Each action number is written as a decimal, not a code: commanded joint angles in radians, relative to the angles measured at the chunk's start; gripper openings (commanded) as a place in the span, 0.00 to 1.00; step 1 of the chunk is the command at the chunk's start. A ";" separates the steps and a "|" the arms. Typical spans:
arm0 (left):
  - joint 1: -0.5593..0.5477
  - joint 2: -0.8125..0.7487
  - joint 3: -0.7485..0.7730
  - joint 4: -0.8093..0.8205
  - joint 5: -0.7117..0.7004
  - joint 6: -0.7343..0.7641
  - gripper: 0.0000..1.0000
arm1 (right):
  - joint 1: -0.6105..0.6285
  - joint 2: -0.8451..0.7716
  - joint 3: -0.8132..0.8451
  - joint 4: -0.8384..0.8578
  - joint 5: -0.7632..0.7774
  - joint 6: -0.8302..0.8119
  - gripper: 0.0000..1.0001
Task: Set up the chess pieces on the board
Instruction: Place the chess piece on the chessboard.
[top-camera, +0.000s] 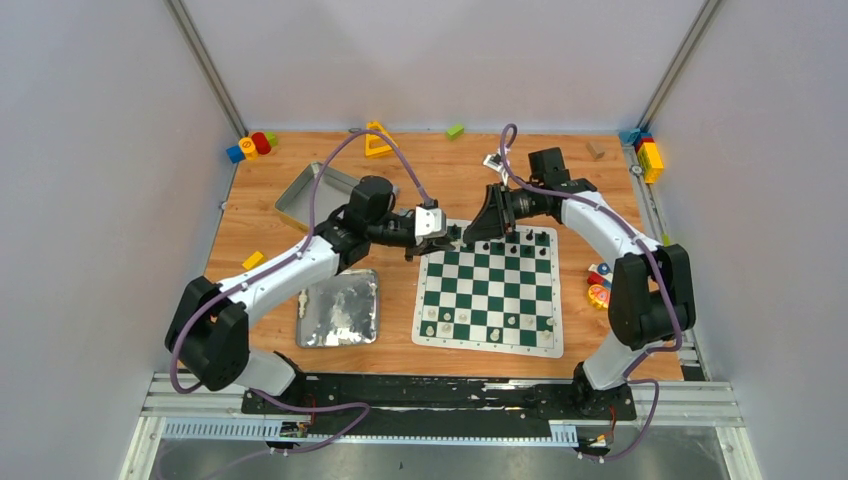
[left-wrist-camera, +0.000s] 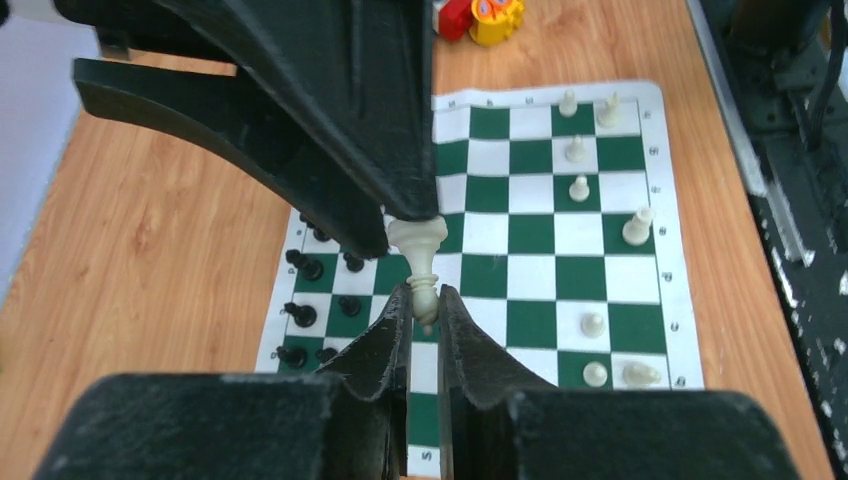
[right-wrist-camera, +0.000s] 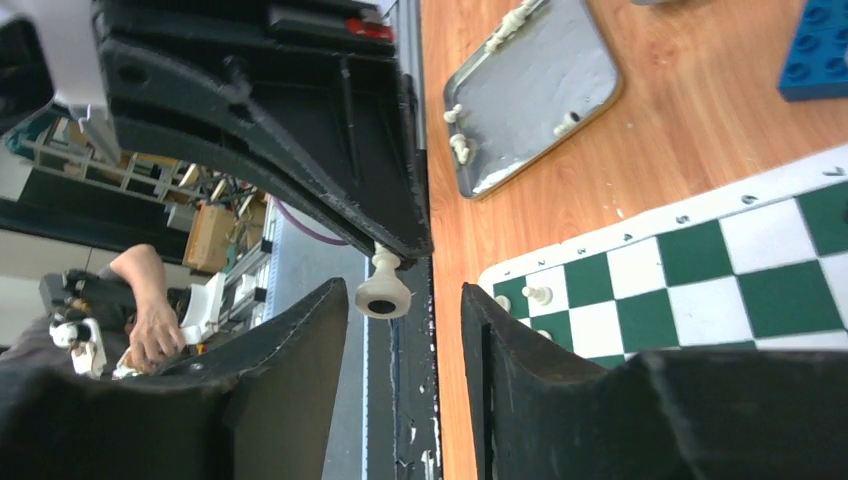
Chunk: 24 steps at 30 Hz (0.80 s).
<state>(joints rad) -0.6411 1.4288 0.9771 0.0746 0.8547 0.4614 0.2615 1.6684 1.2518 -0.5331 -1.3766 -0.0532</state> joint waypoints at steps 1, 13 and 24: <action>-0.034 -0.021 0.104 -0.343 -0.078 0.249 0.00 | -0.062 -0.057 -0.010 0.022 0.054 -0.050 0.52; -0.185 0.262 0.529 -1.063 -0.488 0.358 0.00 | -0.417 -0.262 -0.114 0.005 0.044 -0.056 0.60; -0.301 0.595 0.819 -1.371 -0.713 0.264 0.00 | -0.583 -0.355 -0.179 0.005 -0.046 -0.062 0.58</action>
<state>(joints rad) -0.9028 1.9766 1.7031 -1.1366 0.2375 0.7574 -0.2890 1.3460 1.0920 -0.5350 -1.3479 -0.0845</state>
